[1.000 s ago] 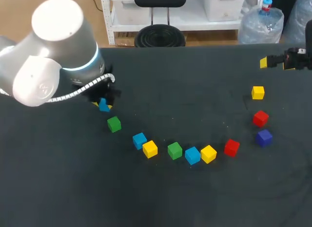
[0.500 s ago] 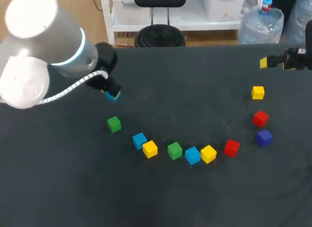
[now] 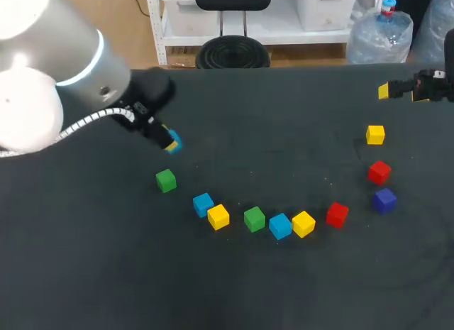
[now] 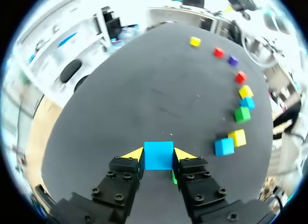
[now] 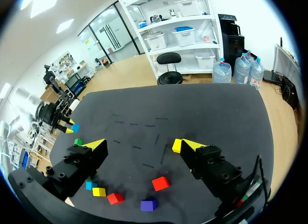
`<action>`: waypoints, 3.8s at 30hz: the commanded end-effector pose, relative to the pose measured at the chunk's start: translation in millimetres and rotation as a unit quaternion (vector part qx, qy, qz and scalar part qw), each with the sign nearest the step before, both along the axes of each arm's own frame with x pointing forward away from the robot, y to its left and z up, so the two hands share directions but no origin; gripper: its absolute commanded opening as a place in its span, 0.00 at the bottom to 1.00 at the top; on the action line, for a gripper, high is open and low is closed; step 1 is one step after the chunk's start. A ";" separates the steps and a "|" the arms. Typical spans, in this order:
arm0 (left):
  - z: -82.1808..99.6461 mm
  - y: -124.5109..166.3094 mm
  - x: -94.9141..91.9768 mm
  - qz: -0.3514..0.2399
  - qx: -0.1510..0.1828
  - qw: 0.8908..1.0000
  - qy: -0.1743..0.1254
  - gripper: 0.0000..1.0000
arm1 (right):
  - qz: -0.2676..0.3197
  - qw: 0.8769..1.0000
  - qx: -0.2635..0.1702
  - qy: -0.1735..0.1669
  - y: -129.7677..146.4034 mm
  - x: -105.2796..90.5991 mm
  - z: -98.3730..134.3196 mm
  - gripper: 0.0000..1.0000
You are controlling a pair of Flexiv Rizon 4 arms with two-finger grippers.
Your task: Place the blue cubes, place green cubes on the blue cubes, place the yellow cubes on the green cubes, then place the red cubes on the yellow cubes, and place purple cube on the red cubes.
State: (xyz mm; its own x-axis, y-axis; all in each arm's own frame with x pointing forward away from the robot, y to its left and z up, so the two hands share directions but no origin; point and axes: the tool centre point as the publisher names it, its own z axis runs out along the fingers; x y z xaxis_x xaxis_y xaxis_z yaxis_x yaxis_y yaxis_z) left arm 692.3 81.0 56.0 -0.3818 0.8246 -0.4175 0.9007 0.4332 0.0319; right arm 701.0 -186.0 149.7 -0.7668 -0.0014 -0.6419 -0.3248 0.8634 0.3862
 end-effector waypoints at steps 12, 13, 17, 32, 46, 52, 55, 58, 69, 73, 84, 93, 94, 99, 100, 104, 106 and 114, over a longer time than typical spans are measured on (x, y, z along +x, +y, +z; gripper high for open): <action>-0.3 -11.5 12.4 -0.134 0.031 0.990 0.025 0.00 | -0.002 1.000 -0.001 0.000 0.8 -0.7 0.2 1.00; -0.6 -13.5 12.6 -0.140 0.032 0.989 0.024 0.00 | -0.002 1.000 -0.001 0.000 0.8 -0.7 0.2 1.00; -1.9 -22.5 13.4 -0.152 0.037 0.987 0.025 0.00 | -0.002 1.000 -0.001 0.000 0.8 -0.7 0.2 1.00; -7.6 -48.3 15.0 -0.170 0.040 0.984 0.029 0.00 | -0.002 1.000 -0.001 0.000 0.8 -0.7 0.2 1.00; -18.2 -70.5 22.5 -0.182 0.041 0.982 0.025 0.00 | -0.002 1.000 -0.001 0.000 0.8 -0.7 0.2 1.00; -20.6 -75.7 20.8 -0.189 0.044 0.981 0.019 0.00 | -0.002 1.000 -0.001 0.000 0.8 -0.7 0.2 1.00; -20.9 -77.6 20.2 -0.188 0.043 0.981 0.017 0.00 | -0.002 1.000 -0.001 0.000 0.8 -0.7 0.2 1.00; -21.6 -79.8 19.3 -0.187 0.042 0.981 0.015 0.00 | -0.002 1.000 -0.001 0.000 0.8 -0.7 0.2 1.00; -21.5 -92.6 15.6 -0.186 0.038 0.982 0.010 0.00 | -0.002 1.000 -0.001 0.000 0.8 -0.7 0.2 1.00; -22.9 -99.3 13.9 -0.185 0.036 0.982 0.008 0.00 | -0.002 1.000 -0.001 0.000 0.8 -0.7 0.2 1.00; -27.4 -111.0 8.3 -0.173 0.028 0.984 0.003 0.00 | -0.002 1.000 -0.001 0.000 0.8 -0.7 0.2 1.00; -35.5 -118.1 -0.1 -0.188 0.025 0.982 0.003 0.00 | -0.002 1.000 -0.001 0.000 0.8 -0.7 0.2 1.00; -36.3 -119.0 -0.8 -0.191 0.026 0.981 0.004 0.00 | -0.002 1.000 -0.001 0.000 0.8 -0.7 0.2 1.00; -39.6 -122.6 -2.5 -0.203 0.028 0.979 0.004 0.00 | -0.002 1.000 -0.001 0.000 0.8 -0.7 0.2 1.00; -40.0 -123.2 -2.3 -0.204 0.027 0.979 0.005 0.00 | -0.002 1.000 -0.001 0.000 0.8 -0.7 0.2 1.00; -42.1 -125.2 -0.4 -0.209 0.027 0.978 0.006 0.00 | -0.002 1.000 -0.001 0.000 0.8 -0.7 0.2 1.00; -43.3 -126.0 0.6 -0.211 0.028 0.977 0.007 0.00 | -0.002 1.000 -0.001 0.000 0.8 -0.7 0.2 1.00; -47.7 -128.7 4.2 -0.214 0.026 0.976 0.011 0.00 | -0.002 1.000 -0.001 0.000 0.8 -0.7 0.2 1.00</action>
